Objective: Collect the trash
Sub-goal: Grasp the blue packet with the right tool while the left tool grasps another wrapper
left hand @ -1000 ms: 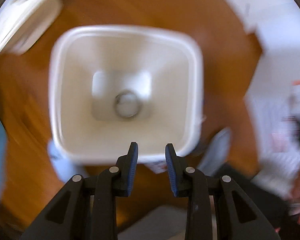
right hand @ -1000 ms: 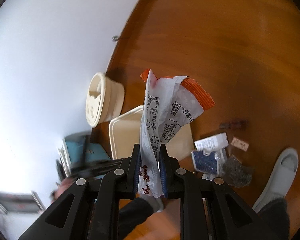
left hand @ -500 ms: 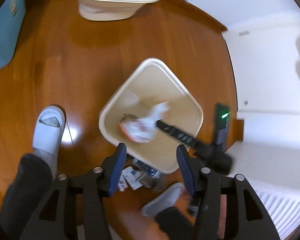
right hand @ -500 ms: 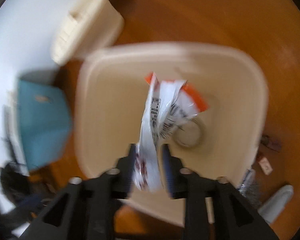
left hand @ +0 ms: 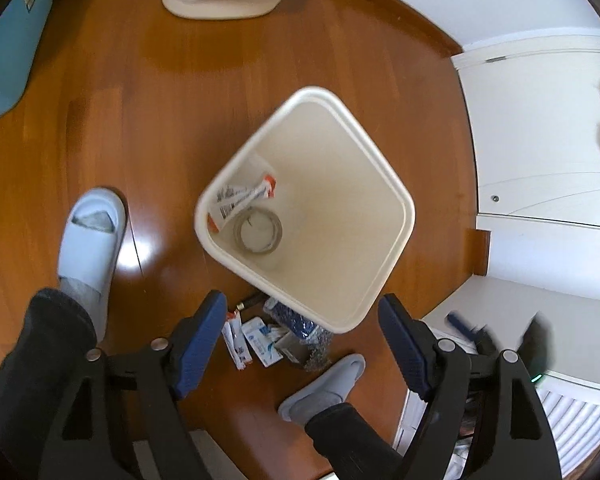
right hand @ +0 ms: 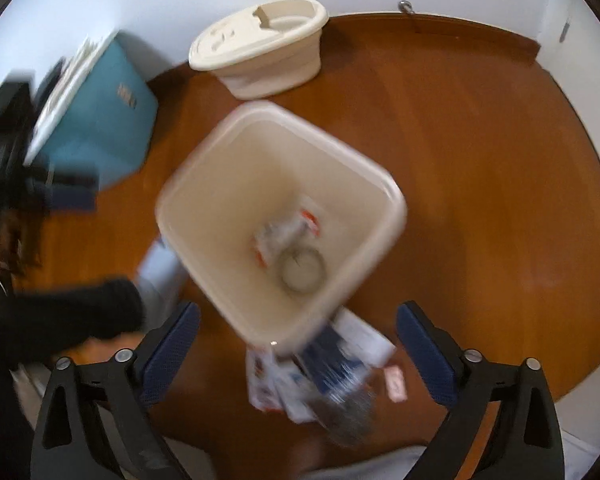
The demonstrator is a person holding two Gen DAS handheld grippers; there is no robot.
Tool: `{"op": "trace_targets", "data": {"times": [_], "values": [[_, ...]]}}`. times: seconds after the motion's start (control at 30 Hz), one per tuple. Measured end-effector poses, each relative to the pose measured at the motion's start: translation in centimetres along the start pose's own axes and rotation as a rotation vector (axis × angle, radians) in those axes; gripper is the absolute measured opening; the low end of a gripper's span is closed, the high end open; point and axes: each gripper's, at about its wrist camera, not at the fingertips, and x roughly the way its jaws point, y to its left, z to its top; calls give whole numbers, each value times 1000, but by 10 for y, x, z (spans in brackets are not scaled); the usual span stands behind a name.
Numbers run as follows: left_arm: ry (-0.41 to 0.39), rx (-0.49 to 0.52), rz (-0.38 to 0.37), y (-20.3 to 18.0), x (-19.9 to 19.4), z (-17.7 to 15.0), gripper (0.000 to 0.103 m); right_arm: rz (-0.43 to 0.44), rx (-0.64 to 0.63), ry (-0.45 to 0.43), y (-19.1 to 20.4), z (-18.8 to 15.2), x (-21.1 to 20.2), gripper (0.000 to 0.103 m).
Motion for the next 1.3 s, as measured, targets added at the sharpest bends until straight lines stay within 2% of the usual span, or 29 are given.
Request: {"op": "trace_targets", "data": {"times": [0.07,0.13,0.2,0.27,0.37,0.5,0.57,0.63,0.67,0.7,0.73,0.83,0.97,1.03,1.1,1.2,1.23,1.3], "values": [[11,2,9,-6,11,0,79,-90,-34,65,-10,-41,37,101],[16,15,11,-13,17,1,79,-196,-144,129,-6,-71,80,101],[21,30,15,-20,24,0,79,-228,-256,166,2,-91,122,99],[30,40,17,-23,28,-1,79,-205,-299,204,5,-97,159,98],[43,40,29,-23,33,1,79,-203,-266,254,0,-93,208,98],[50,43,51,-22,38,3,79,-200,-184,299,-25,-93,245,98],[53,60,59,-23,40,1,79,-171,-151,326,-33,-94,258,97],[55,78,73,-25,43,-2,79,-122,-129,324,-35,-95,262,71],[56,83,79,-25,44,-4,79,-105,-115,308,-35,-94,260,67],[53,86,86,-24,45,-6,79,-90,-111,291,-35,-93,256,54],[49,88,96,-23,46,-8,79,-61,-107,281,-34,-91,251,26],[33,81,122,-17,50,-17,79,-8,-116,281,-30,-90,230,18],[7,69,142,-6,57,-32,79,43,-95,264,-26,-84,173,16],[-42,52,158,2,56,-43,79,38,-83,245,-26,-80,140,15],[-125,22,177,14,57,-58,79,35,-47,221,-29,-79,101,15],[-264,-35,260,44,73,-100,80,-5,35,183,-32,-84,43,15],[-252,-74,267,57,90,-115,82,-10,68,152,-34,-86,21,15],[-122,-158,282,87,144,-143,85,-8,143,89,-37,-92,-19,15]]}}
